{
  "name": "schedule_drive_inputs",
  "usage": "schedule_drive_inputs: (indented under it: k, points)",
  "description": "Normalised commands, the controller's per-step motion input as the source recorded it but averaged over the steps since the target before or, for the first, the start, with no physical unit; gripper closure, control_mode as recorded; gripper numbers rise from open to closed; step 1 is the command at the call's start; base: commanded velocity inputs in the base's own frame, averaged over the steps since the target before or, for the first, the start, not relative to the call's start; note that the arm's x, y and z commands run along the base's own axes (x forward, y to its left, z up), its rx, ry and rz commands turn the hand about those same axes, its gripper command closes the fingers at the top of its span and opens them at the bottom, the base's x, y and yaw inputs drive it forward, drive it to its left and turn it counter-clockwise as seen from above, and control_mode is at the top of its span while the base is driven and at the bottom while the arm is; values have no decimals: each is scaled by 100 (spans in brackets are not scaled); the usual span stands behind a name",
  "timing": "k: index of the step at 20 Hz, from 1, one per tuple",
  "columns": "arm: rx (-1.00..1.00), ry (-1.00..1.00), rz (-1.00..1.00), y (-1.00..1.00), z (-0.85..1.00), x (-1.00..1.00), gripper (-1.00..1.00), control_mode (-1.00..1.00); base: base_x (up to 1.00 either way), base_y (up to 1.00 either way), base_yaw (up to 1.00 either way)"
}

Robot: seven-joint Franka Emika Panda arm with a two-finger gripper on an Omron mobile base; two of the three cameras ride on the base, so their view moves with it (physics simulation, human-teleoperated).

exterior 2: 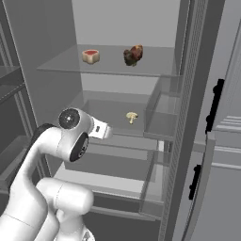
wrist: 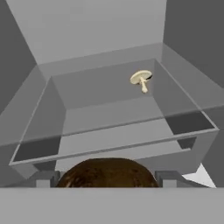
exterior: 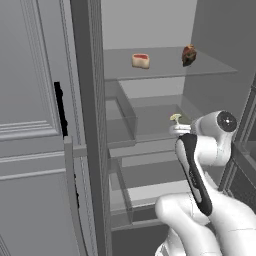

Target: Place one mushroom and one steak in each tupperware on the nearby counter, to pack two identical lunches.

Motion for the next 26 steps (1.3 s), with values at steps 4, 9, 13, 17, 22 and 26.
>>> schedule_drive_inputs:
  k: [4, 9, 13, 17, 22, 26]
  points:
    - [-6, -28, 3, 14, 45, -100, 100, -100, 0, 0, 0]
    - [0, -3, 0, 4, 59, -94, 100, -100, 0, 0, 0]
    - [-7, 0, 0, 33, 14, -96, 100, -100, 0, 0, 0]
    - [-2, 0, 0, 8, -2, -25, 100, 100, -75, 14, 4]
    - [0, 0, 0, 0, 0, 0, 100, 100, -100, 13, 10]
    - [0, 0, 0, 0, 0, 0, 100, 100, -91, 78, 22]
